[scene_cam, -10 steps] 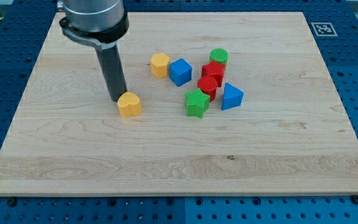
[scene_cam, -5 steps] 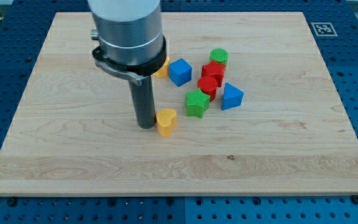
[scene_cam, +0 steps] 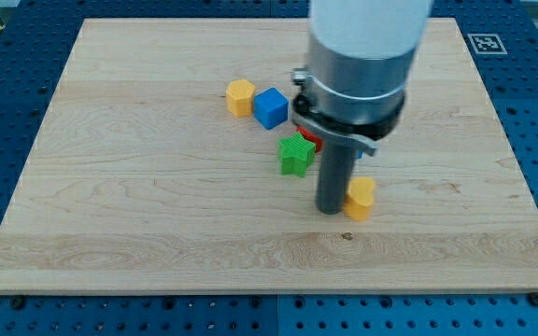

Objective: Slide the yellow heart closer to the blue triangle

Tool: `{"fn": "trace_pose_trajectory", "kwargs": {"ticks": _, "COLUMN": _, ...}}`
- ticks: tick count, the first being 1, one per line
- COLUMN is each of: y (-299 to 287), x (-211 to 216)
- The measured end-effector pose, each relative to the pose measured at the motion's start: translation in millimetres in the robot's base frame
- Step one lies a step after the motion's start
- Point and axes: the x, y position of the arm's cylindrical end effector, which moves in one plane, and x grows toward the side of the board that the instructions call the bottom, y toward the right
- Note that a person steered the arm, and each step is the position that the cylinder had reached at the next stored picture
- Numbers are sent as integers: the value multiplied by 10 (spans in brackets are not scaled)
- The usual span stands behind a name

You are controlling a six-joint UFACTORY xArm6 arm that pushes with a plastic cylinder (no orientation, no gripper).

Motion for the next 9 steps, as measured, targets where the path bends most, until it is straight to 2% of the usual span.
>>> {"fn": "trace_pose_trajectory", "kwargs": {"ticks": 2, "y": 190, "x": 321}}
{"fn": "trace_pose_trajectory", "kwargs": {"ticks": 4, "y": 610, "x": 60}}
{"fn": "trace_pose_trajectory", "kwargs": {"ticks": 9, "y": 656, "x": -207}}
